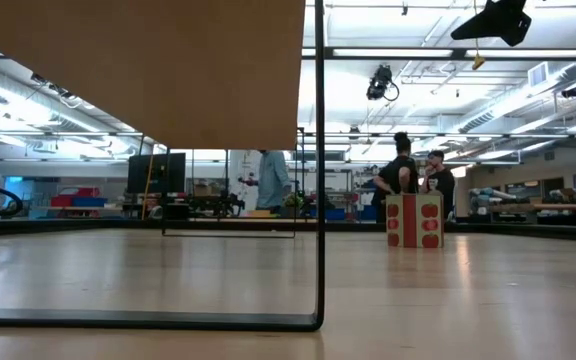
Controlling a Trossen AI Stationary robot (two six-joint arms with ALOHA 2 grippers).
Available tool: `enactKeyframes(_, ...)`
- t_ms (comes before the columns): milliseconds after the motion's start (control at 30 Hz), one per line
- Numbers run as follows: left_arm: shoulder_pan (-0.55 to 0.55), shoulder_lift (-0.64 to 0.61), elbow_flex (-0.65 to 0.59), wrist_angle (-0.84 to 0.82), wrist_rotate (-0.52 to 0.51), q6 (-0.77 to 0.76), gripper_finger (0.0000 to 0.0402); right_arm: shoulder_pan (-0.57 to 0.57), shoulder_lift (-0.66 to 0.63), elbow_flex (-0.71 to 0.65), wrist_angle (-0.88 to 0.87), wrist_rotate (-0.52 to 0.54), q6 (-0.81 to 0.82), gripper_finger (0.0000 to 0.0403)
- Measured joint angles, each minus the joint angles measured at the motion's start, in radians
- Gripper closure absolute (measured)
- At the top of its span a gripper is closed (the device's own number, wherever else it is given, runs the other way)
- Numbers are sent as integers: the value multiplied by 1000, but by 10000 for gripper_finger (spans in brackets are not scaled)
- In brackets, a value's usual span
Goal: Pick and place cans onto a shelf
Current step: Adjust the cans on the shelf
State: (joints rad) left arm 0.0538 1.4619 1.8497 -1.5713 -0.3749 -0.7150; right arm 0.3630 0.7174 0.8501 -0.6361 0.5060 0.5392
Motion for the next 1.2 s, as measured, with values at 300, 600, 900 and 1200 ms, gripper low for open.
enactKeyframes(300, 93, -66, -182, 1, -33, -120, 285, 0, 1, 0, 0, 0, 8, 54)
enactKeyframes(600, 205, -85, -254, 1, -4, -146, 285, 0, 4, 0, 1, 16, 38, 54)
enactKeyframes(900, 308, -84, -364, 3, 163, -94, 285, 0, 5, 0, 14, 23, 46, 54)
enactKeyframes(1200, 351, -84, -374, 76, 241, -61, 285, 0, 5, 0, 15, 23, 47, 54)
